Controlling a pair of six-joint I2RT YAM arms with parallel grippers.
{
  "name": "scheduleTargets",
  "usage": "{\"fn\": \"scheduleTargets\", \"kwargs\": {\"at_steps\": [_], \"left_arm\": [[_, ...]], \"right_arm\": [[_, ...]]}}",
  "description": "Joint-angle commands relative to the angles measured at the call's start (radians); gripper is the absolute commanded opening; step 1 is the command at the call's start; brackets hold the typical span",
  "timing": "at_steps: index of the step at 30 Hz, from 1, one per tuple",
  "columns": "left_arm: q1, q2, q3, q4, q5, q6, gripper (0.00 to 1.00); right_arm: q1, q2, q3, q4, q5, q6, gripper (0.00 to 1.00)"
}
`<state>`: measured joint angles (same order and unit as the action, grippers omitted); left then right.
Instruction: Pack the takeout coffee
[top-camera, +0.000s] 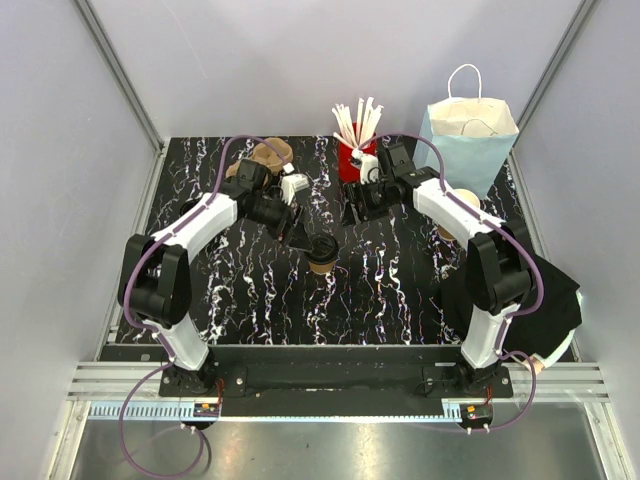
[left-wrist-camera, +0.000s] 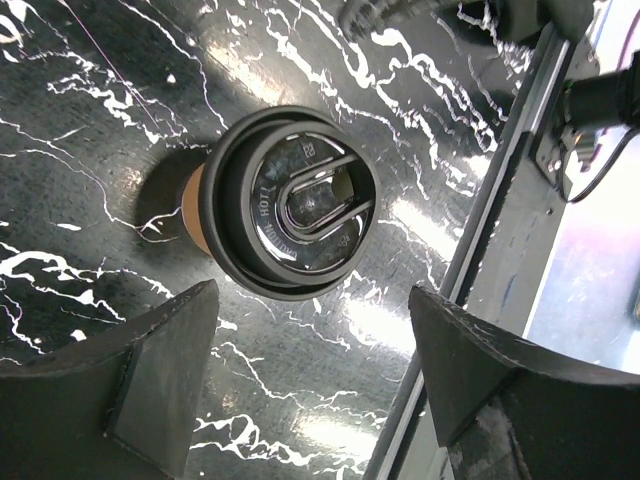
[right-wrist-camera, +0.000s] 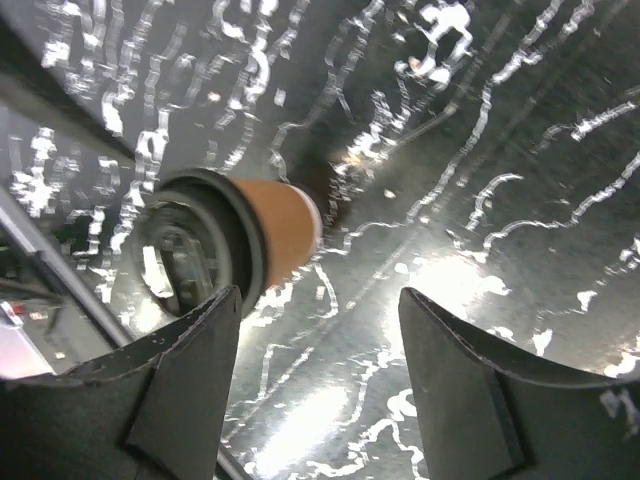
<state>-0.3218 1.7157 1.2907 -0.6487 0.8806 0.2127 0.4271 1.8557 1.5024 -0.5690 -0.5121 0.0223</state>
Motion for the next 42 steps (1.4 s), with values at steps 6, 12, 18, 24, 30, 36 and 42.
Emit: {"fn": "scheduleTargets", "kwargs": {"at_steps": [6, 12, 18, 24, 30, 36, 42], "left_arm": [[-0.075, -0.064, -0.047, -0.008, -0.144, 0.115, 0.78], [-0.111, -0.082, -0.071, 0.020, -0.248, 0.125, 0.77], [-0.131, -0.074, -0.082, 0.057, -0.345, 0.114, 0.77], [-0.132, -0.068, -0.074, 0.096, -0.420, 0.082, 0.77], [-0.131, -0.054, -0.056, 0.116, -0.471, 0.065, 0.77], [-0.132, -0.053, -0.044, 0.139, -0.500, 0.051, 0.77], [-0.132, -0.045, -0.028, 0.162, -0.565, 0.047, 0.77]], "right_arm": [[0.007, 0.057, -0.025, 0.064, 0.044, -0.035, 0.66], [0.010, 0.099, -0.010, 0.069, 0.030, -0.028, 0.64], [0.039, 0.097, -0.039, 0.086, 0.032, -0.032, 0.64], [0.056, 0.080, -0.056, 0.084, 0.030, -0.032, 0.64], [0.065, 0.051, -0.083, 0.081, 0.037, -0.041, 0.64], [0.071, 0.034, -0.108, 0.078, 0.046, -0.056, 0.64], [0.090, 0.033, -0.113, 0.081, 0.046, -0.067, 0.64]]}}
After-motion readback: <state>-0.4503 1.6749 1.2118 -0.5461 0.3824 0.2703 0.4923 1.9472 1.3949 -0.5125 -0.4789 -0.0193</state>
